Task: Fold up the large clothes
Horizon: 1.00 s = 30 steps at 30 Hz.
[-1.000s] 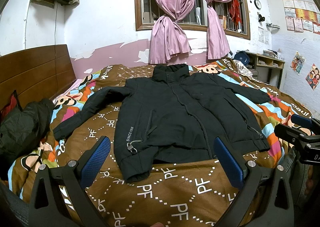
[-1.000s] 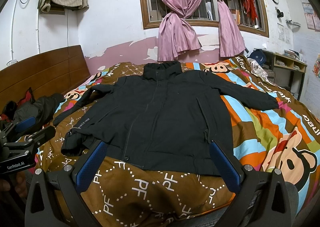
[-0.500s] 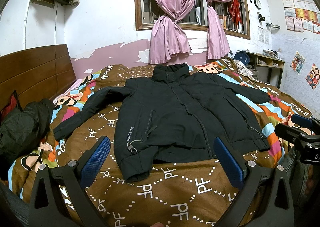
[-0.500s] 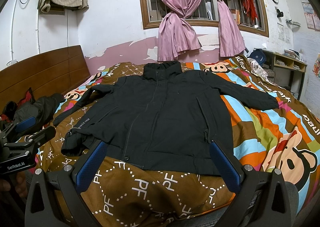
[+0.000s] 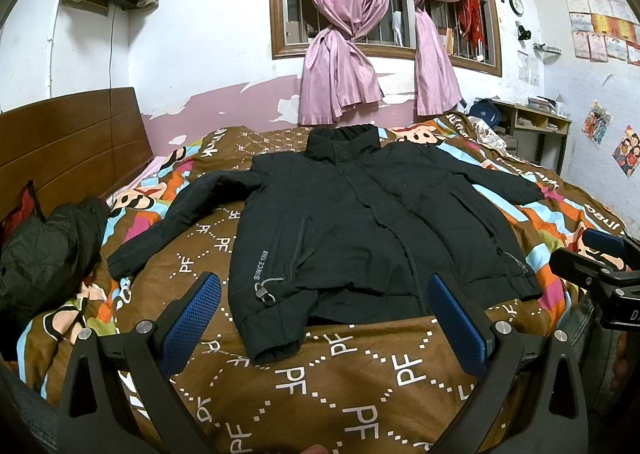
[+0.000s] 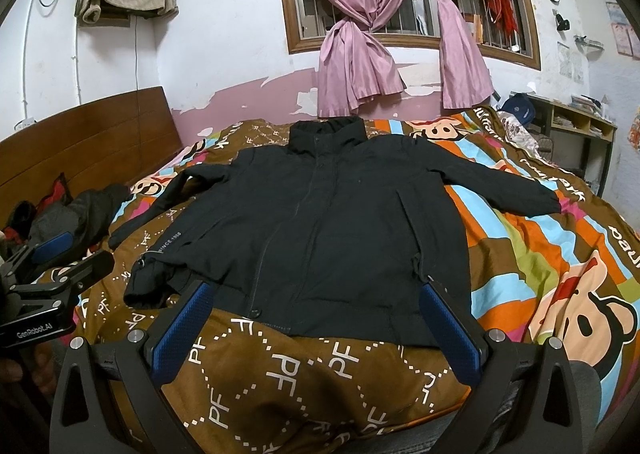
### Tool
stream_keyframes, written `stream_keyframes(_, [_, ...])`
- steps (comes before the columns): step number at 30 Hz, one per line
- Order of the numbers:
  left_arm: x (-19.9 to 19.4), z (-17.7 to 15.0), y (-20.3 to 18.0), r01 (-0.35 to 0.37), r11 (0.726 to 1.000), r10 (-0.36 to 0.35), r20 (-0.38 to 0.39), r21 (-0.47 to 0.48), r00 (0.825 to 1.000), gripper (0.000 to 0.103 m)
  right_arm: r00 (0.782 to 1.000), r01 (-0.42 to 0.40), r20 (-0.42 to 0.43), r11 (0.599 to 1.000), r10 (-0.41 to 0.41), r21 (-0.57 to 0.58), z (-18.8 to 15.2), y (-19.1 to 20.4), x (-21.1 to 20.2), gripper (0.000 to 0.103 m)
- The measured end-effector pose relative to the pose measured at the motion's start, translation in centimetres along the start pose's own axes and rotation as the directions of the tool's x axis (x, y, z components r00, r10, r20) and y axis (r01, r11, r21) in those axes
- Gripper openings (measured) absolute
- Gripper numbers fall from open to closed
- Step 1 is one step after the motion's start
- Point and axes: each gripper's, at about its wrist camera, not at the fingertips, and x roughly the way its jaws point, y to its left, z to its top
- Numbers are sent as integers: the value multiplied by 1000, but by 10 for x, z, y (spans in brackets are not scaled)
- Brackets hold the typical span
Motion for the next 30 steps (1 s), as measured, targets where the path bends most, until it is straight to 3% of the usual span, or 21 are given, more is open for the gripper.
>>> stream_keyframes(9, [23, -2, 2, -58, 998, 59, -116, 14, 991, 101, 984, 16, -177, 998, -5, 61, -3, 3, 32, 103])
stream_keyframes(12, [30, 2, 7, -49, 999, 47, -145, -11, 988, 101, 982, 37, -187, 999, -31, 30, 6, 3, 36, 103])
stream_keyframes(16, [42, 14, 9, -66, 998, 65, -160, -5, 985, 101, 974, 125, -188, 992, -129, -35, 24, 0, 48, 103])
stream_keyframes(23, [73, 24, 5, -96, 995, 98, -232, 23, 968, 101, 967, 148, -207, 988, -152, -35, 48, -10, 70, 103])
stream_keyframes(30, [110, 55, -6, -126, 990, 139, -249, 64, 958, 101, 968, 137, -214, 991, -130, 14, 71, -43, 105, 103])
